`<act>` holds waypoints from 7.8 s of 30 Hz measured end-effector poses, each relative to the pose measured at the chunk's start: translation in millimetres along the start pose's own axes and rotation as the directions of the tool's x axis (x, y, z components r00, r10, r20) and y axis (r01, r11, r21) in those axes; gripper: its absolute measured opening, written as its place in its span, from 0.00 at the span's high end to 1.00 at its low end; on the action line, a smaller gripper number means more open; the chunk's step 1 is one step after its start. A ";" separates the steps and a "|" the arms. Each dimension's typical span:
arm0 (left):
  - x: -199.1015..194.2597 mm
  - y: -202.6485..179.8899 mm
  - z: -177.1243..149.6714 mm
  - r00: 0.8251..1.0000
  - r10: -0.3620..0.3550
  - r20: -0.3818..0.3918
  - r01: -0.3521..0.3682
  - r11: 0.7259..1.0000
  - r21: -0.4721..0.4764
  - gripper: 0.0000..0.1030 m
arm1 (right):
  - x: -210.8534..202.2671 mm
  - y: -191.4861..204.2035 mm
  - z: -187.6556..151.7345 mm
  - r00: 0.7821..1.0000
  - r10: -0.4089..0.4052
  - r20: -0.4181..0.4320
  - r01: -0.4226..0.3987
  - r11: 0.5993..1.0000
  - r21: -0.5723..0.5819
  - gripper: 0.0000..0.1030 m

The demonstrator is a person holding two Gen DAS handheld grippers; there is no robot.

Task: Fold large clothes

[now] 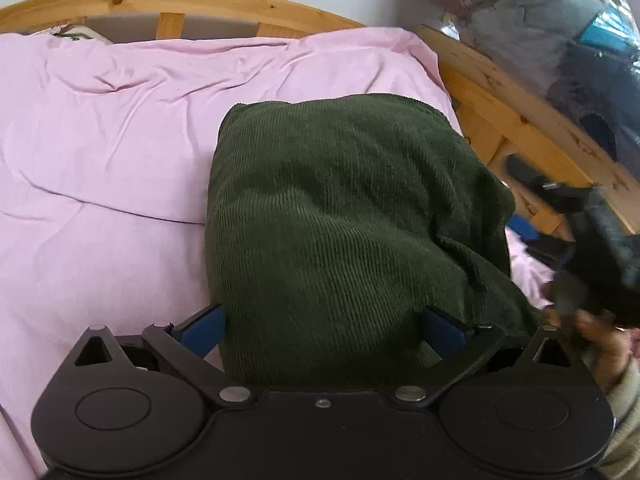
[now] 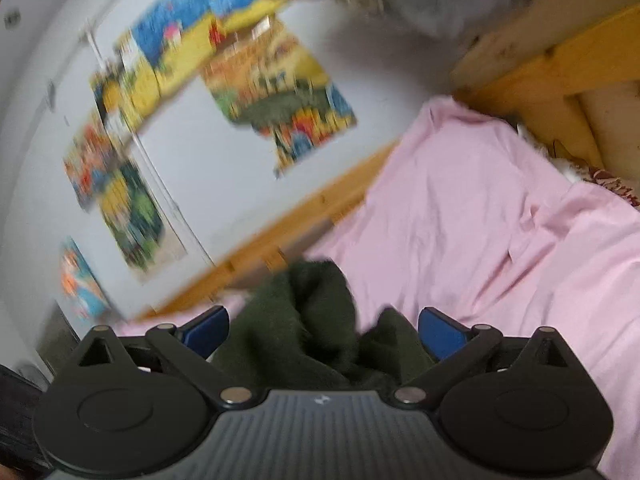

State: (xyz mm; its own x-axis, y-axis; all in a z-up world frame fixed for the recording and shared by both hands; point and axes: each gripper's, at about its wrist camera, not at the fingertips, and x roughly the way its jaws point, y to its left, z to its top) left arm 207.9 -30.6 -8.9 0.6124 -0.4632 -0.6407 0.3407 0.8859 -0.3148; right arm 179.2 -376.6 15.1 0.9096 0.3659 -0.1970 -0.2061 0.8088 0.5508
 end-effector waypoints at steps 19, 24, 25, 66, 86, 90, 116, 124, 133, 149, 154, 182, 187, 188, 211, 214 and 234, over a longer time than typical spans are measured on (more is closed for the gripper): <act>21.9 11.8 -14.0 0.999 0.001 -0.050 -0.005 0.997 -0.077 0.00 | 46.8 -12.3 -41.2 0.964 -0.235 -0.127 0.216 0.965 -0.146 0.01; 20.3 19.7 -15.6 0.998 -0.012 -0.053 0.006 0.994 -0.111 0.01 | 33.2 1.8 -14.5 0.974 -0.223 -0.029 0.217 0.966 -0.137 0.00; 20.5 20.7 -16.0 0.998 -0.016 -0.055 0.009 0.993 -0.117 0.01 | 29.4 2.9 -9.1 0.971 -0.238 0.007 0.236 0.963 -0.131 0.00; 29.6 68.0 -6.9 0.989 -0.144 0.037 0.149 0.958 -0.246 0.01 | 75.2 -42.4 -38.1 0.947 -0.029 -0.321 0.056 0.996 0.073 0.01; 41.4 49.8 4.4 0.993 -0.104 -0.052 0.093 0.978 -0.187 0.01 | 72.9 -46.0 -49.2 0.939 0.022 -0.342 0.022 0.992 0.123 0.01; 41.7 45.4 8.2 0.993 -0.085 -0.079 0.070 0.982 -0.177 0.01 | 73.3 -46.8 -49.3 0.939 0.024 -0.343 0.020 0.992 0.124 0.01; -26.1 72.9 26.8 0.992 -0.085 0.097 0.093 0.992 -0.088 0.38 | 100.1 56.5 -23.3 0.959 0.256 -0.123 -0.247 0.965 0.083 0.24; -36.1 72.2 37.8 0.981 -0.115 0.159 0.126 0.990 -0.061 0.32 | 123.5 84.9 -28.1 0.973 0.106 -0.206 -0.134 0.983 -0.125 0.21; -2.9 142.6 -15.1 0.986 -0.143 0.089 0.167 0.895 -0.414 0.03 | 105.7 -64.3 -37.6 0.931 0.250 -0.266 -0.084 0.856 0.510 0.05; 65.4 88.9 -6.8 0.973 -0.227 0.030 0.218 0.878 -0.426 0.06 | 101.7 -27.9 -31.5 0.893 0.173 -0.416 -0.081 0.970 0.229 0.18; 43.7 74.5 15.0 0.982 -0.183 0.035 0.183 0.907 -0.379 0.10 | 92.9 -11.8 -25.9 0.914 0.224 -0.339 -0.156 0.964 0.215 0.26; -8.0 113.7 16.9 0.971 0.223 0.080 -0.191 0.937 -0.291 0.01 | 133.6 67.3 -58.4 0.957 -0.033 -0.289 -0.029 0.978 -0.207 0.00; -30.6 84.8 14.7 0.951 0.286 0.119 -0.255 0.941 -0.222 0.01 | 101.2 87.4 -47.9 0.973 -0.069 -0.221 0.002 0.958 -0.288 0.00; -37.1 78.7 13.3 0.946 0.295 0.132 -0.264 0.942 -0.209 0.01 | 93.8 90.6 -45.4 0.976 -0.073 -0.206 0.010 0.956 -0.293 0.00; -212.8 -27.8 -83.2 0.852 0.362 0.378 -0.378 0.925 -0.032 0.01 | -137.8 145.4 -51.0 0.996 -0.065 0.065 0.081 0.956 -0.284 0.00; -217.6 -30.9 -105.8 0.863 0.348 0.366 -0.361 0.932 -0.034 0.01 | -150.8 150.6 -62.8 0.994 -0.079 0.069 0.095 0.962 -0.257 0.00; -212.2 -13.0 -147.9 0.839 0.438 0.322 -0.423 0.898 -0.119 0.01 | -158.2 159.1 -90.8 0.993 -0.111 0.036 0.116 0.948 -0.297 0.00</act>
State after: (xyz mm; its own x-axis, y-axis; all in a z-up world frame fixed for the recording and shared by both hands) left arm -32.0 60.0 27.6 0.8932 -0.0084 -0.4497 -0.0385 0.9947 -0.0951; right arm -30.3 -264.0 60.3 0.9391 0.2575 -0.2274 -0.1967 0.9458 0.2584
